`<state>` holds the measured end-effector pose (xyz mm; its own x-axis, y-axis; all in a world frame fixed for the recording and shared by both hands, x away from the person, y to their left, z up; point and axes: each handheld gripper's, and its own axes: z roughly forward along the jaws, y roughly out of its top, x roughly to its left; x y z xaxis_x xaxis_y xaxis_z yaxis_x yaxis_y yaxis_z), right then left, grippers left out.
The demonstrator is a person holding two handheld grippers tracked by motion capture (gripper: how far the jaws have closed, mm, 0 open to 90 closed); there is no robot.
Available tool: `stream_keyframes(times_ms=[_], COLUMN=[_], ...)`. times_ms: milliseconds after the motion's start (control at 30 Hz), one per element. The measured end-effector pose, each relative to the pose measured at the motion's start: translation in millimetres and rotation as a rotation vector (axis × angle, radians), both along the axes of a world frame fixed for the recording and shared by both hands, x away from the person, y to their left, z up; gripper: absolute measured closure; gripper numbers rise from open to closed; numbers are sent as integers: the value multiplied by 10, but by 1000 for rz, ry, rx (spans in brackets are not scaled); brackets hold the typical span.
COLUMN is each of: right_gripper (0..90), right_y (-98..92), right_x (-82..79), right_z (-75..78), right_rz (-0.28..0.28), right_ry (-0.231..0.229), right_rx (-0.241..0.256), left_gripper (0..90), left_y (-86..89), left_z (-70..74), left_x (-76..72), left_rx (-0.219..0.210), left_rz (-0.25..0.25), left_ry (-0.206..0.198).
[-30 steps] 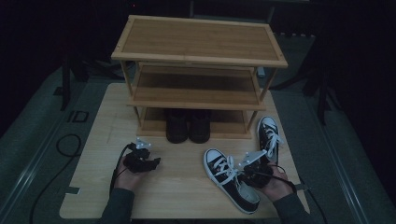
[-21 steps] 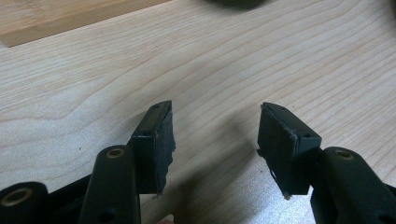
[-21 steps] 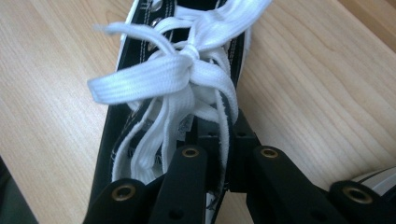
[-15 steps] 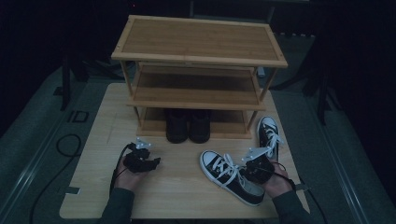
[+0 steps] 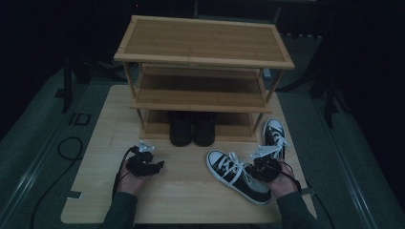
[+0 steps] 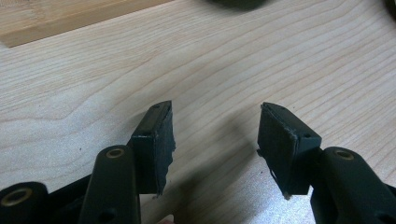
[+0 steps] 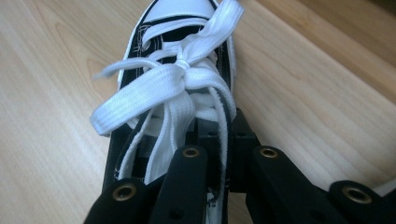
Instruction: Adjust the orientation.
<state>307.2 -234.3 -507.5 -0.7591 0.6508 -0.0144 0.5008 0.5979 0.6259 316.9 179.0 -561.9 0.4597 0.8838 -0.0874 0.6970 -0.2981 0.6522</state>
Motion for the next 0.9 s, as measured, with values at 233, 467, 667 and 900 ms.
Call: stream_keyframes(times_ms=[233, 467, 667, 900], right_gripper=[878, 864, 705, 632], right_y=[87, 110, 64, -184], right_x=[49, 32, -54, -132], right_z=[-38, -68, 1, 286], right_rz=[-10, 13, 51, 53], right_ry=[-1, 7, 1, -43], right_rx=[17, -24, -48, 8], left_gripper=[461, 461, 460, 460], left_y=[3, 5, 3, 5], left_z=[1, 1, 0, 0], left_x=[1, 1, 1, 1], left_rx=[0, -1, 0, -2], left_rz=[-1, -2, -2, -1], left_ry=[1, 2, 1, 1])
